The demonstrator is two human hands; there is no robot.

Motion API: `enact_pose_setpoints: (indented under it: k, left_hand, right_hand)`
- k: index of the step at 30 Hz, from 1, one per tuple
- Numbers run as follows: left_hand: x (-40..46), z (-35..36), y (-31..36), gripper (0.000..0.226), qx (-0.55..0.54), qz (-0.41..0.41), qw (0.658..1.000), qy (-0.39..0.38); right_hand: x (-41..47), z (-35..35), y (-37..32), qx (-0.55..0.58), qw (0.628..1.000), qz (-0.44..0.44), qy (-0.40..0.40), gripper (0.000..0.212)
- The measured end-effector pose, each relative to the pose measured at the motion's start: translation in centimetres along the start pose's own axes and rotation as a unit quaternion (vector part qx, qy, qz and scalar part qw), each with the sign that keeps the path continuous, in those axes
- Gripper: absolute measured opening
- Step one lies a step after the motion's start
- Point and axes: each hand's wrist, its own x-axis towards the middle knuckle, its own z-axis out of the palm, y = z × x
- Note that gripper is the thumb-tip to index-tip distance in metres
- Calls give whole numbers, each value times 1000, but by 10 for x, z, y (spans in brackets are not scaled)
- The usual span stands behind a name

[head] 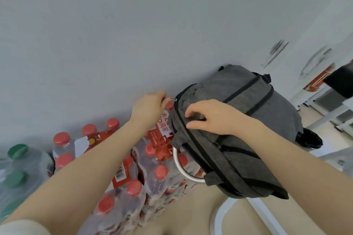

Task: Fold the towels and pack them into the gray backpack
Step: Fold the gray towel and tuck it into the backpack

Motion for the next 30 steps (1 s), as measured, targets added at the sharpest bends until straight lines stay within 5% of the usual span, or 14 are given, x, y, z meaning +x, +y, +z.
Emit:
enact_pose_setpoints:
  k: [3, 6, 10, 15, 22, 30]
  left_hand:
    - [1, -7, -1, 23, -99, 36, 994, 23]
    - [6, -12, 2, 14, -256, 4, 967, -17]
    - [6, 0, 5, 14, -372, -86, 924, -38]
    - [15, 10, 13, 31, -291, -129, 936, -150]
    - [21, 9, 12, 23, -201, -103, 961, -159]
    - [18, 13, 20, 18, -168, -100, 976, -92]
  right_hand:
    - [39, -7, 6, 62, 995, 5, 84, 35]
    - [72, -9, 5, 31, 999, -24, 37, 10]
    - [93, -9, 16, 35, 999, -37, 14, 20]
    - [101, -10, 31, 210, 977, 22, -33, 24]
    - [123, -15, 67, 30, 991, 105, 84, 39]
    - [122, -21, 102, 77, 976, 181, 91, 31]
